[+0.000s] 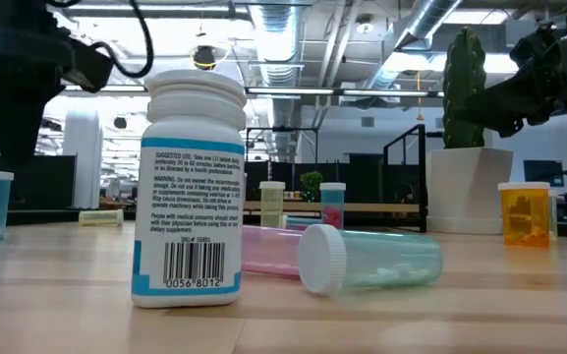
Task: Pick and place medicine bottles onto shelf by color
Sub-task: Put the blue pill bottle on the shelf
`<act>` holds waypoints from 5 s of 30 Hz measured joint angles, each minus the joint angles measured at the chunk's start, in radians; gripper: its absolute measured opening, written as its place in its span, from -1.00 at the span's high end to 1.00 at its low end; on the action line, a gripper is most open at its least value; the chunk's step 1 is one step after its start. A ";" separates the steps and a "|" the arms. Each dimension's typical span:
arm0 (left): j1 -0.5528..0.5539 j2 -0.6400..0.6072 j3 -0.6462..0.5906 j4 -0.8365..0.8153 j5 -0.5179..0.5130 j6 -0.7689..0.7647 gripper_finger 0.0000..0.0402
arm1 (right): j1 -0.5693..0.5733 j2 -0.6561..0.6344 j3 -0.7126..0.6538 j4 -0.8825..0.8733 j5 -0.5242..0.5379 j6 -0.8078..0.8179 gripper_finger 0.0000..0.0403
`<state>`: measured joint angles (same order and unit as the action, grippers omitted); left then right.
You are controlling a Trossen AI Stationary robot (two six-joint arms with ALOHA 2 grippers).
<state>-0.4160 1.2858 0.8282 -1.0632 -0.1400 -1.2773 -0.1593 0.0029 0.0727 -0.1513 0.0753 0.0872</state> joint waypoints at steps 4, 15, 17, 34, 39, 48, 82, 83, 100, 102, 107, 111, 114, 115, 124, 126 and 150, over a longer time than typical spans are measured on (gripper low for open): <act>-0.018 0.007 -0.021 0.026 -0.009 -0.014 -0.13 | 0.000 0.000 0.000 0.000 0.000 0.000 -0.29; -0.023 0.009 -0.090 0.085 0.011 -0.037 -0.13 | 0.000 0.000 0.000 0.000 0.000 0.000 -0.29; -0.023 0.009 -0.101 0.103 0.024 -0.036 -0.13 | 0.000 0.000 0.000 -0.001 0.000 0.000 -0.29; -0.021 0.009 -0.114 0.103 0.045 -0.022 0.40 | 0.000 0.000 0.000 -0.001 0.000 0.000 -0.29; -0.010 0.009 -0.107 0.123 0.057 -0.023 0.53 | 0.000 0.000 0.000 0.000 0.000 0.000 -0.29; 0.115 0.009 -0.017 0.145 0.048 0.144 0.50 | 0.000 0.000 0.000 0.000 0.000 0.000 -0.29; 0.725 0.526 0.663 0.036 0.094 1.450 0.41 | 0.000 0.000 0.000 0.000 0.000 0.000 -0.29; 0.739 0.530 0.670 0.039 0.097 1.474 0.41 | 0.000 0.000 0.000 0.000 0.000 0.000 -0.29; 0.927 0.590 0.680 0.036 0.138 1.667 0.41 | 0.000 0.000 0.000 -0.003 0.000 0.000 -0.29; 0.933 0.606 0.680 0.030 0.136 1.677 0.41 | 0.000 0.000 0.000 -0.004 0.000 0.000 -0.29; 0.950 0.616 0.681 0.040 0.136 1.686 0.41 | 0.000 0.003 0.000 -0.001 0.000 0.000 -0.29; 0.965 0.616 0.681 0.050 0.132 1.685 0.41 | 0.000 0.003 0.000 -0.001 0.000 0.000 -0.29; 0.979 0.616 0.681 0.056 0.140 1.684 0.41 | 0.000 0.003 0.000 -0.001 0.000 0.000 -0.29; 0.982 0.616 0.681 0.062 0.144 1.682 0.41 | 0.000 0.003 0.000 -0.001 0.000 0.000 -0.29; 0.988 0.616 0.681 0.068 0.150 1.650 0.23 | 0.000 0.003 0.000 -0.001 0.000 0.000 -0.29; 0.988 0.616 0.681 0.066 0.150 1.645 0.18 | 0.000 0.003 0.000 0.000 0.000 0.000 -0.29; 0.882 0.373 0.682 0.100 0.101 1.497 0.16 | 0.000 0.003 0.000 0.000 0.000 0.000 -0.29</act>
<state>0.4658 1.6589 1.5101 -0.9637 -0.0390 0.2199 -0.1596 0.0063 0.0731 -0.1509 0.0757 0.0872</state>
